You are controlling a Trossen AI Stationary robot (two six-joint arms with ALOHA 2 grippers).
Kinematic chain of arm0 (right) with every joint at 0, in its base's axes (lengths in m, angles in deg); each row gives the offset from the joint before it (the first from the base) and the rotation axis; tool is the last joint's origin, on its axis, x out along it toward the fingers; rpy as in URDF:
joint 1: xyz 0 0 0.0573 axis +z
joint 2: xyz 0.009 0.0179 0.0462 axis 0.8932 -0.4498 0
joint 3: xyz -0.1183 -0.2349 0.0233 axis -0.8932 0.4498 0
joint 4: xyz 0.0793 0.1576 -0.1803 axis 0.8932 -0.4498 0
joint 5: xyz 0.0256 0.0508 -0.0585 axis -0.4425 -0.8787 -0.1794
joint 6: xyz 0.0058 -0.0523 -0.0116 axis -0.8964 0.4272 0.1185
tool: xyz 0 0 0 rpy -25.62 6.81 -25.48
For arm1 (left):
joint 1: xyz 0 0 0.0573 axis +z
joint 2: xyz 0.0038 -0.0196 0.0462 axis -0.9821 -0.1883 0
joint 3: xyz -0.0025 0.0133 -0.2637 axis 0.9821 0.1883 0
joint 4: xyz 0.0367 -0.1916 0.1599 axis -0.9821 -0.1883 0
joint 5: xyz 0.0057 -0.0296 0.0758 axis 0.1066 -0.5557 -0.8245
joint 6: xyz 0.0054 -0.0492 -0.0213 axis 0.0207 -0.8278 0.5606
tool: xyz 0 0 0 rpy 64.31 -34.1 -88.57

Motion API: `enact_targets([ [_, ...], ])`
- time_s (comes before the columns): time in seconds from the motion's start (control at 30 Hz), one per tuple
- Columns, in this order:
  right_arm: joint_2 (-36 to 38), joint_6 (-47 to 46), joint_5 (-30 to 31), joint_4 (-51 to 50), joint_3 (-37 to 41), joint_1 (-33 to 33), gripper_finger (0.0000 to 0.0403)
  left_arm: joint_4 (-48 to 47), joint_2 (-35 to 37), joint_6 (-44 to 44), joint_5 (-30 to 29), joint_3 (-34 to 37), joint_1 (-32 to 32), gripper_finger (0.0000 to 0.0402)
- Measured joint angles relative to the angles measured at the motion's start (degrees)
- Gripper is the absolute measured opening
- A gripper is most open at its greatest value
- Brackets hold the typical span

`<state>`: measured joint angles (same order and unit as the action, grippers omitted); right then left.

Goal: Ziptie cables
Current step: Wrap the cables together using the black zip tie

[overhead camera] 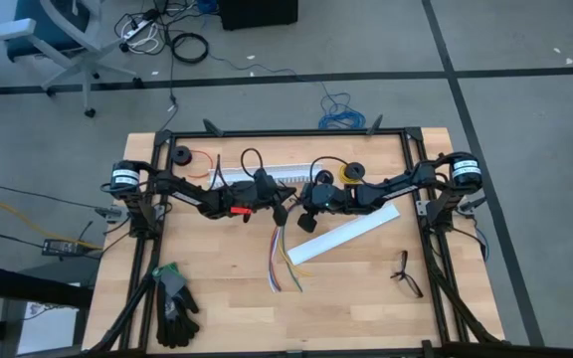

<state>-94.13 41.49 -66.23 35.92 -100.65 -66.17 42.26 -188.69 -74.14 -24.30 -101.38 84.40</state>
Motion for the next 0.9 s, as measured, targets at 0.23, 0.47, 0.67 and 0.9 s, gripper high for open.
enact_targets([
  [0.23,0.06,-1.41,-0.19,-1.77,-0.06,-0.04,0.0005,1.98,-0.02,-0.06,-0.37,0.04,0.71,0.0],
  [0.47,0.13,-1.45,-0.15,-2.2,-0.13,-0.04,0.0002,2.88,0.1,-0.28,-0.71,0.07,1.6,0.0],
  [0.67,0.17,-1.77,-0.26,-2.35,-0.18,-0.04,0.0001,4.35,0.52,-0.28,-1.32,0.09,2.44,0.0],
  [0.9,-0.04,-4.5,-1.59,-6.1,0.73,0.02,0.0001,6.52,0.81,-0.33,-1.95,0.04,3.36,0.0],
])
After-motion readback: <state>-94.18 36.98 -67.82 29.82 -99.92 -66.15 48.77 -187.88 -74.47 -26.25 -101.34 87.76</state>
